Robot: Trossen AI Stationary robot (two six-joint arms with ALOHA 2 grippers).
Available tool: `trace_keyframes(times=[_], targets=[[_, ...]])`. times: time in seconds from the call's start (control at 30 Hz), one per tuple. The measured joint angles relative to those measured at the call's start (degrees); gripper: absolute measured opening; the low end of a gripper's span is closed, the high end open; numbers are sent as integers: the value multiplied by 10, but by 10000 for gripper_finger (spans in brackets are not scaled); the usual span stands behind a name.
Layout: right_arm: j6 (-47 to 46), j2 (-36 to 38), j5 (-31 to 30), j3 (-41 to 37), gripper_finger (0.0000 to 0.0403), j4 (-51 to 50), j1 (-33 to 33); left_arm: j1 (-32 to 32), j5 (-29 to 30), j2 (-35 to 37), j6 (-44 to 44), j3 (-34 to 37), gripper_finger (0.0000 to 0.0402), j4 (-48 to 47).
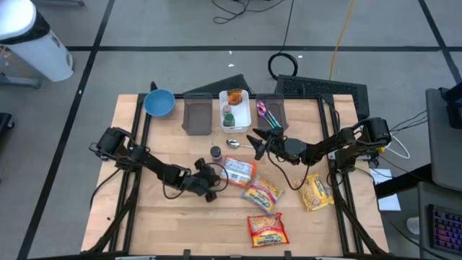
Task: Pick & Place Food Item
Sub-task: Put the orange noodle pack into the left black bin
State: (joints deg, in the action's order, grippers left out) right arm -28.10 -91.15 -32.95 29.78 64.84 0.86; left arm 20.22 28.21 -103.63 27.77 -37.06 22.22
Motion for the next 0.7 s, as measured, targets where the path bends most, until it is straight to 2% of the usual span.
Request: trace_keyframes(times=[0.13, 0.27, 0.5, 0.7], targets=[[-9, 0, 2, 0, 238, 0, 5, -7, -70, 15, 12, 0, 5, -3], [-12, 0, 17, 0, 238, 6, 20, -8, -132, 74, 13, 0, 4, -44], [-20, 20, 48, 7, 238, 23, 47, -20, -193, 237, 10, -53, 2, -243], [70, 83, 75, 52, 238, -7, 58, -40, -233, 307, 37, -156, 1, -399]])
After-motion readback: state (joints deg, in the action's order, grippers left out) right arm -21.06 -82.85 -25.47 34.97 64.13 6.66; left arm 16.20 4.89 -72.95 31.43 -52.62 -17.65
